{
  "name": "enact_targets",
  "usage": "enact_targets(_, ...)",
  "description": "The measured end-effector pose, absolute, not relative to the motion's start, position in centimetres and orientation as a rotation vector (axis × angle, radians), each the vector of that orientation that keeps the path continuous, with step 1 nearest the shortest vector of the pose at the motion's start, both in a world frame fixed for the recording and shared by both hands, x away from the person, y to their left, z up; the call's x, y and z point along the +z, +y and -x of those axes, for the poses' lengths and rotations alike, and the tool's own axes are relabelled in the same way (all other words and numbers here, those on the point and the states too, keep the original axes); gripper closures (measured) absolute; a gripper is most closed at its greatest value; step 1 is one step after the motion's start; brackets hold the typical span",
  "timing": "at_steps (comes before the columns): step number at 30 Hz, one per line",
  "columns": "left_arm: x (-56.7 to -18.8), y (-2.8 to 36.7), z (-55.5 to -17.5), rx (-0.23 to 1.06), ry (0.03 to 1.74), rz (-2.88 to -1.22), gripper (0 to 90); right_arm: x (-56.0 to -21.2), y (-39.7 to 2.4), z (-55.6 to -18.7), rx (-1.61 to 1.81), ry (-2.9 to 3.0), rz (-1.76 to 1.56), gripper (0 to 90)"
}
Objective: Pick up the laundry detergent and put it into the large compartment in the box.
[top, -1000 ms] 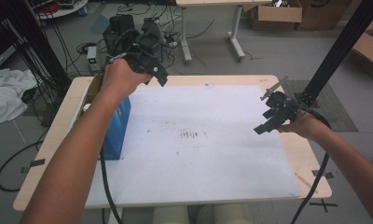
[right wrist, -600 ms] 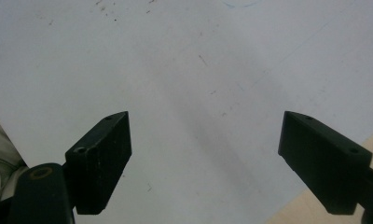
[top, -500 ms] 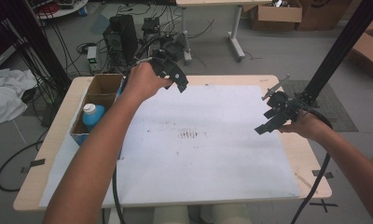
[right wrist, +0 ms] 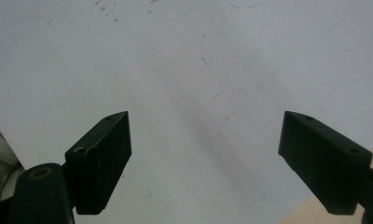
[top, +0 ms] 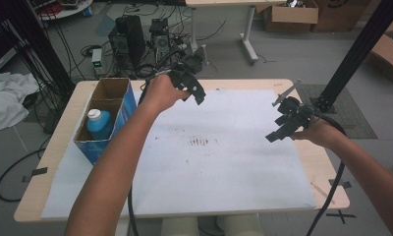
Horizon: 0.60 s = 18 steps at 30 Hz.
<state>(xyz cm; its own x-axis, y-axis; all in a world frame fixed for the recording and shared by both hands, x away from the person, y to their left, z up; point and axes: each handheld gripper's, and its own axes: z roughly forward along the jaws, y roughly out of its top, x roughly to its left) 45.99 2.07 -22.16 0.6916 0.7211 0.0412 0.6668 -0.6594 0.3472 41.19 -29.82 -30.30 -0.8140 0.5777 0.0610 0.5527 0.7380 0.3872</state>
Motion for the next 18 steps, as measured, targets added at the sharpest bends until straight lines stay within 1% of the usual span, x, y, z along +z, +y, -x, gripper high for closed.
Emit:
enact_targets(8,-22.79,2.35,-46.49,0.238,1.106,-2.597,20.6,-30.46,-29.74,-41.38,0.599,2.875,-0.939,17.1)
enact_targets(18,-22.66,2.53,-46.46,0.233,1.105,-2.583,21.1,-30.41,-29.46,-41.25,0.6,2.877,-0.946,17.1)
